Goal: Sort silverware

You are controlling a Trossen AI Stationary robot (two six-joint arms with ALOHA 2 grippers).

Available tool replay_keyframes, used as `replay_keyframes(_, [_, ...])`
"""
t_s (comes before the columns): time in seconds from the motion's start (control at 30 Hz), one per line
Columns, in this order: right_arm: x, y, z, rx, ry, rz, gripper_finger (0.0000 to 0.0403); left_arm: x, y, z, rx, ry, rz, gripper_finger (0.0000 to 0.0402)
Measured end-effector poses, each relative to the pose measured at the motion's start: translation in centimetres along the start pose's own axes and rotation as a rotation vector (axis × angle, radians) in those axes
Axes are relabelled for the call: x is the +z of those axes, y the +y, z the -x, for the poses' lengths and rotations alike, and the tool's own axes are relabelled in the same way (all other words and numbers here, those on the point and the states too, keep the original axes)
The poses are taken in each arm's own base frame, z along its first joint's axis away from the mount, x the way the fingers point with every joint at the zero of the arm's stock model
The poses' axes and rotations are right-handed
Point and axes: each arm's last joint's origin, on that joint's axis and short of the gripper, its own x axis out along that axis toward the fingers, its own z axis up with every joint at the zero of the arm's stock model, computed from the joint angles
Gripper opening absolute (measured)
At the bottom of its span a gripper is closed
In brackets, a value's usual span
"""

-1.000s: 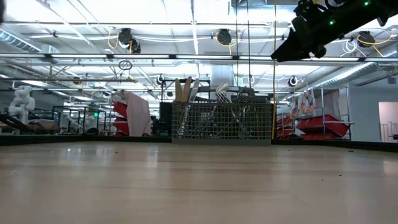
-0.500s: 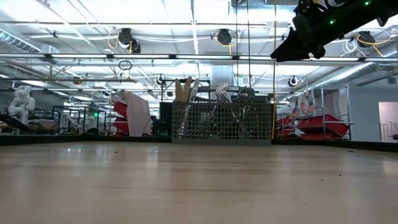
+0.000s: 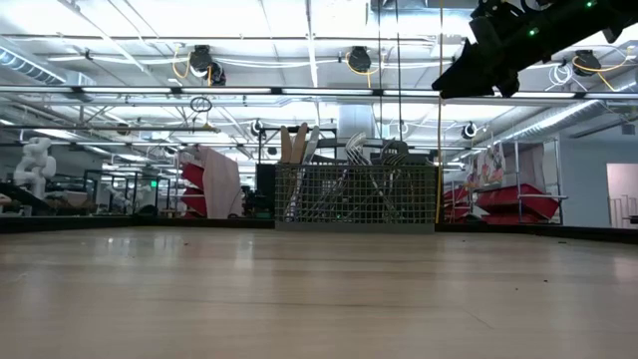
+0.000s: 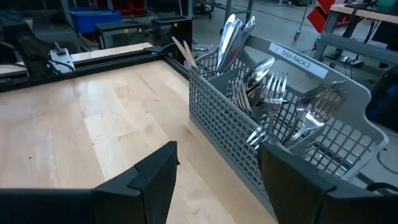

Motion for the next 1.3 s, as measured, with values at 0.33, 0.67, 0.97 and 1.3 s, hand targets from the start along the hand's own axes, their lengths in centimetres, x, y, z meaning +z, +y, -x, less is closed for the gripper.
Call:
replay_keyframes(0.33, [0.0,0.0,0.0,0.001,0.000,-0.017,0.0212,1.1,-0.2,0.6,0.055,-0.010,0.044,0.0008])
replay_keyframes(0.67, [0.0,0.0,0.0,-0.005,0.001,-0.020,0.0212,6.1,-1.3,2.3,-0.085,-0.316,0.228,0.0001])
replay_keyframes(0.97, [-0.3,-0.4,0.0,-0.136,0.018,0.005,0.0212,12.2,-0.3,4.2,-0.159,-0.755,0.461,0.0000])
replay_keyframes(1.3, [-0.8,-0.9,0.1,-0.279,0.046,0.069,0.0212,22.2,0.1,8.8,-0.077,-1.218,0.437,0.0000])
